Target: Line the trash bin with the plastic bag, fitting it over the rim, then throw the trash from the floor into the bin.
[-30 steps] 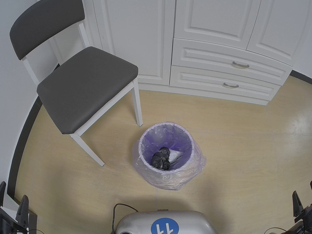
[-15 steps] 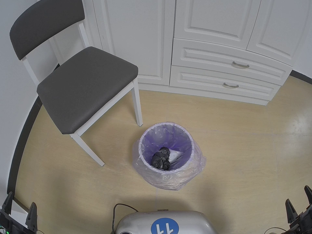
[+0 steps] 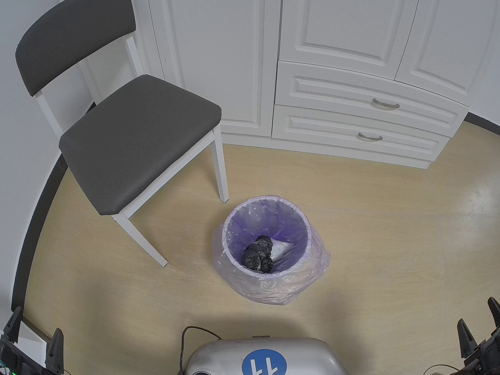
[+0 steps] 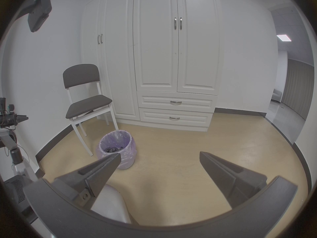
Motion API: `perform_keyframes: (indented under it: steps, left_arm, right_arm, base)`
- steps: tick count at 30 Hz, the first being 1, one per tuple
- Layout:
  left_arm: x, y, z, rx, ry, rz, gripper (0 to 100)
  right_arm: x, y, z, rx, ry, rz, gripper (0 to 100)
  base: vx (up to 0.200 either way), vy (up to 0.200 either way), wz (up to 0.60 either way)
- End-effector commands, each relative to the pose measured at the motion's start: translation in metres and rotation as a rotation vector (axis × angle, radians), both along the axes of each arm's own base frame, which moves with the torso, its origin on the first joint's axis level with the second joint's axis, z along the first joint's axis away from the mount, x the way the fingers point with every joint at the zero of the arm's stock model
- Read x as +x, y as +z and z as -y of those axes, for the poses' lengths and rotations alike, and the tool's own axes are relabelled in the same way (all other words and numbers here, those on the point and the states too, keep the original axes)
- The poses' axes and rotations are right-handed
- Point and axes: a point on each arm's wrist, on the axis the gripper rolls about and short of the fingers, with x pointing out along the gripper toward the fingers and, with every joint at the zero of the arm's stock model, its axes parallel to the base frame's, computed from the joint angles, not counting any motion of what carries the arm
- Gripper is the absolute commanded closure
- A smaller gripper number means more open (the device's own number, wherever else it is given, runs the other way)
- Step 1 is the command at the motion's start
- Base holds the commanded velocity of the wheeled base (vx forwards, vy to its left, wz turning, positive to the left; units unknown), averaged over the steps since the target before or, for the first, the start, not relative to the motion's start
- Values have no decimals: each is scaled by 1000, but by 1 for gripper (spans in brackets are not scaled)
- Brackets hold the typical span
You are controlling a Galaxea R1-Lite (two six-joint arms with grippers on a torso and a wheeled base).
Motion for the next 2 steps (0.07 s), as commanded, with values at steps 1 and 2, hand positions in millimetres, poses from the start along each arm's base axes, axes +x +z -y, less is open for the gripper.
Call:
perform_keyframes:
  steps: [1,2]
  left_arm:
    - [0,-5,0,-17,3,-6,0]
    - [0,-5,0,-17,3,-6,0]
  right_arm:
    - [1,-5,0,2,0,-6,0]
    - [1,-5,0,2,0,-6,0]
  base:
    - [0,0,0]
    - [0,0,0]
